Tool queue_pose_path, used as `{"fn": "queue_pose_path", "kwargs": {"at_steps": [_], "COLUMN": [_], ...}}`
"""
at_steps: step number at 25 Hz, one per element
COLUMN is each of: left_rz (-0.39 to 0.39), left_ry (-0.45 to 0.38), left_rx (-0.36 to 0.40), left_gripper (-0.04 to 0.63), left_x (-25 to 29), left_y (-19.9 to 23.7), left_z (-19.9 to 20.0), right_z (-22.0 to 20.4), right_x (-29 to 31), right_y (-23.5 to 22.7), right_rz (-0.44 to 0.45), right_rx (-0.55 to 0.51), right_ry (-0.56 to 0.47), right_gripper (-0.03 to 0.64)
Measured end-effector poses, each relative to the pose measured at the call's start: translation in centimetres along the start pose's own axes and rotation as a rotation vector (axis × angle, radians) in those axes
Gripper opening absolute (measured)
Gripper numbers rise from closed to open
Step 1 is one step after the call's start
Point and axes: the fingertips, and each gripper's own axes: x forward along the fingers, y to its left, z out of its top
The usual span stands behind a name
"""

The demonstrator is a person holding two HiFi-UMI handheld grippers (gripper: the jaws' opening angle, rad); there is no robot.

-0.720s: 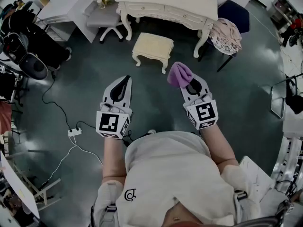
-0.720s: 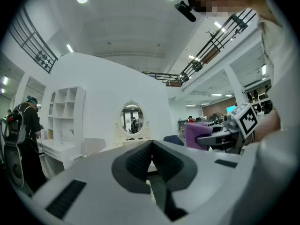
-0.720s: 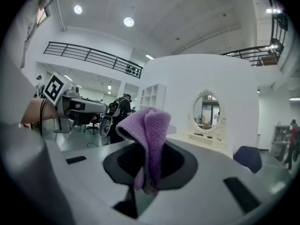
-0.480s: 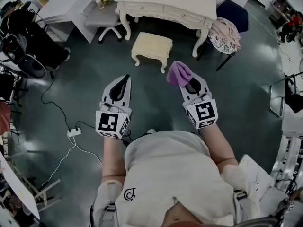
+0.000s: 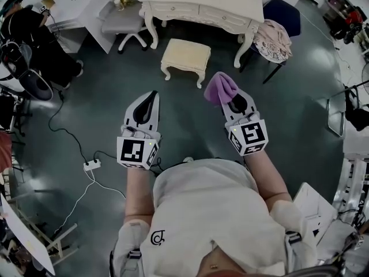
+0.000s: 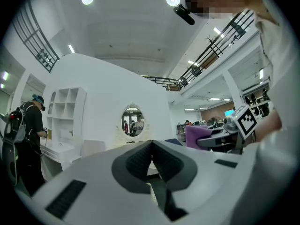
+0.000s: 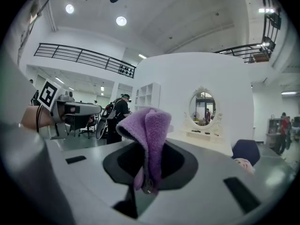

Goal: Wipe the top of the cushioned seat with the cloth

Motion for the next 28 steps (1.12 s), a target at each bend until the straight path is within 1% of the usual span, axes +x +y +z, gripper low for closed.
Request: {"fn": "queue_pose_path", "kwargs": {"at_steps": [4,9,14,19,24,28], "left_rz": [-0.013,-0.009,0.016,0.033,0.048,0.030], "left_ry": [0.014,0.057,0.080,0.097,0.073,0.074], "left_rx": [-0.011,-0.039,-0.043,-0.041,-0.044,-0.030], "left_gripper": [0.014,0.014,0.014,0.014,0.014,0.014], "left_x": [-0.8,-0.6,1.7,7.2,15.8,22.9], "left_y": [1.7,3.5,5.3,7.1,9.7,10.6], "left_z": [-1.0,-3.0,-4.5,-6.0,-5.1,-5.0], "right_z": [-0.6,-1.4,-2.5,-3.7,-2.9,-2.9], "right_x": [1.0,2.7,6.0,11.3,18.2,22.9], "right_y": [1.1,1.3,-0.3,-3.8,-9.4,-13.9], "right_rz": [-0.025,-0.042,-0.029,-0.003,0.014,0.033], "right_rx": [-0.006,0.017,0.030,0.044,0.045,0.047], "right_ry": [0.022,0.040,0.056,0.056,0.046,0.056], "right_gripper": [0.075,0.077,0.077,0.078,0.078,0.078]}}
